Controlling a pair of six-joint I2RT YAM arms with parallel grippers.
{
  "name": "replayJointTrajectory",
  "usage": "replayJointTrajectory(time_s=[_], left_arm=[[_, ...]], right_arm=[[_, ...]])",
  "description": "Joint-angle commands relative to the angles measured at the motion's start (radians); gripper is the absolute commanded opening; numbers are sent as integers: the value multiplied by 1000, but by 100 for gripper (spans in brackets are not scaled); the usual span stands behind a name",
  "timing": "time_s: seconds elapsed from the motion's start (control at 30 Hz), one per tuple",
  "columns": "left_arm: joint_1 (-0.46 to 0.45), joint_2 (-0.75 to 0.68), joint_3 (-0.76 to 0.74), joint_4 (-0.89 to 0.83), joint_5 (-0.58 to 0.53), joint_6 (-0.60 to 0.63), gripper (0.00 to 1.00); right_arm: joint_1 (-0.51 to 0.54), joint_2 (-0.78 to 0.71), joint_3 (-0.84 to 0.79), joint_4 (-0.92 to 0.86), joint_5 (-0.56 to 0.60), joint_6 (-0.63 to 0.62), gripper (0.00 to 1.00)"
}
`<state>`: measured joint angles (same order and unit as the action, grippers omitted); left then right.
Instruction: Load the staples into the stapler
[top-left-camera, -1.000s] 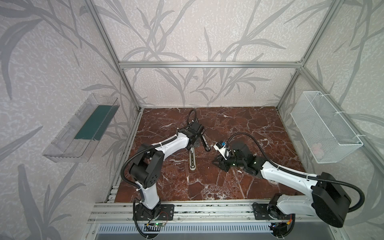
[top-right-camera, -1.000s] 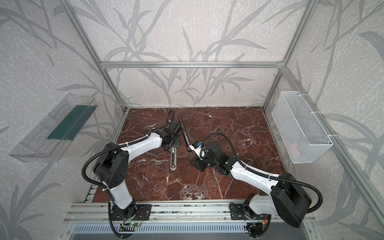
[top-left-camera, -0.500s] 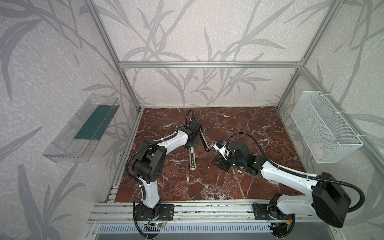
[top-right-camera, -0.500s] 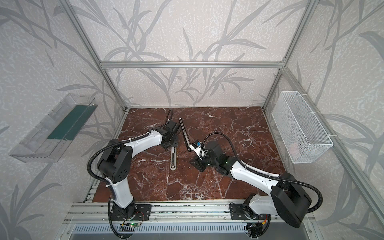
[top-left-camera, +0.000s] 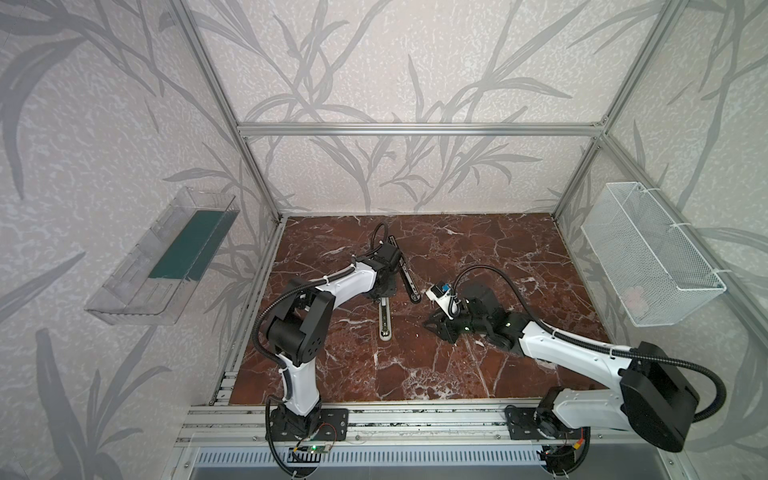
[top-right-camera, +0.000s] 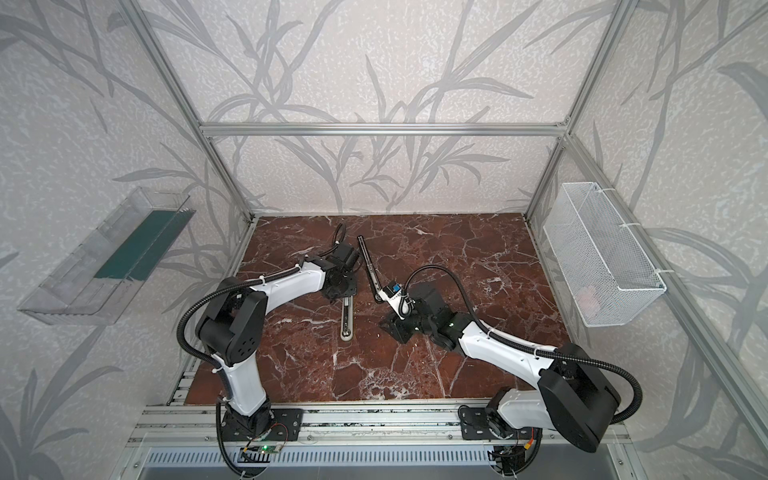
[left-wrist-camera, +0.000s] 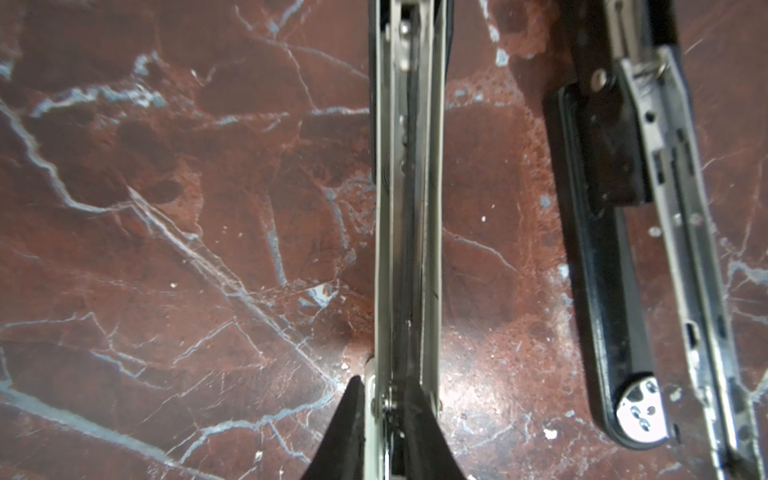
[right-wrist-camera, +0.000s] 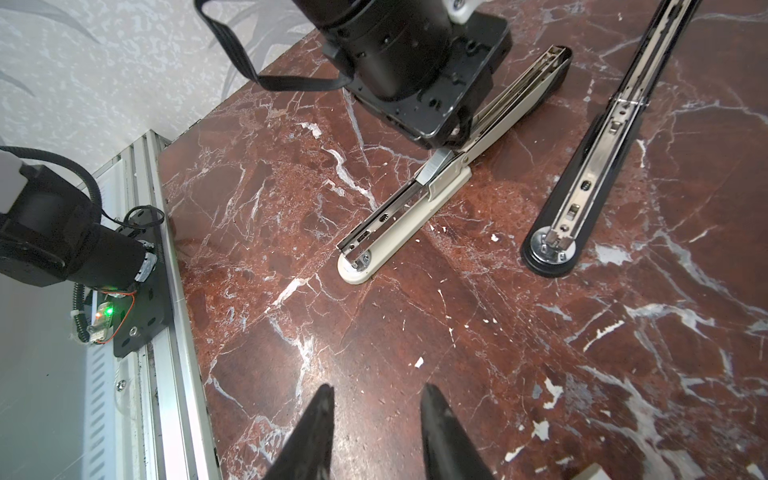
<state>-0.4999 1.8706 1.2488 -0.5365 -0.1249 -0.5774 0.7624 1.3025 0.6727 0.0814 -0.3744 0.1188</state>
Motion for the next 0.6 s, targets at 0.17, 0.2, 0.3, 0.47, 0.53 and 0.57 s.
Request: replayJointTrajectory(time_s=[0.17, 0.2, 0.3, 0.47, 0.53, 0.57], left_arm=[[-9, -41, -34, -28, -8, -14, 18], [-9, -43, -34, -29, -6, -13, 18], [-11, -47, -36, -31, 1, -15, 18], [-18, -48, -46, -34, 6, -21, 18], [-23, -52, -52, -39, 7, -24, 17], [-26, -54, -57, -39, 7, -27, 17]], right_arm=[[8, 5, 33, 1, 0, -4, 37], [7, 6, 32, 0, 0, -5, 37], [7, 5, 34, 1, 0, -5, 37], [7, 2, 34, 1, 6, -6, 37], [7, 2, 33, 0, 6, -6, 37], [8, 3, 32, 0, 6, -7, 37]])
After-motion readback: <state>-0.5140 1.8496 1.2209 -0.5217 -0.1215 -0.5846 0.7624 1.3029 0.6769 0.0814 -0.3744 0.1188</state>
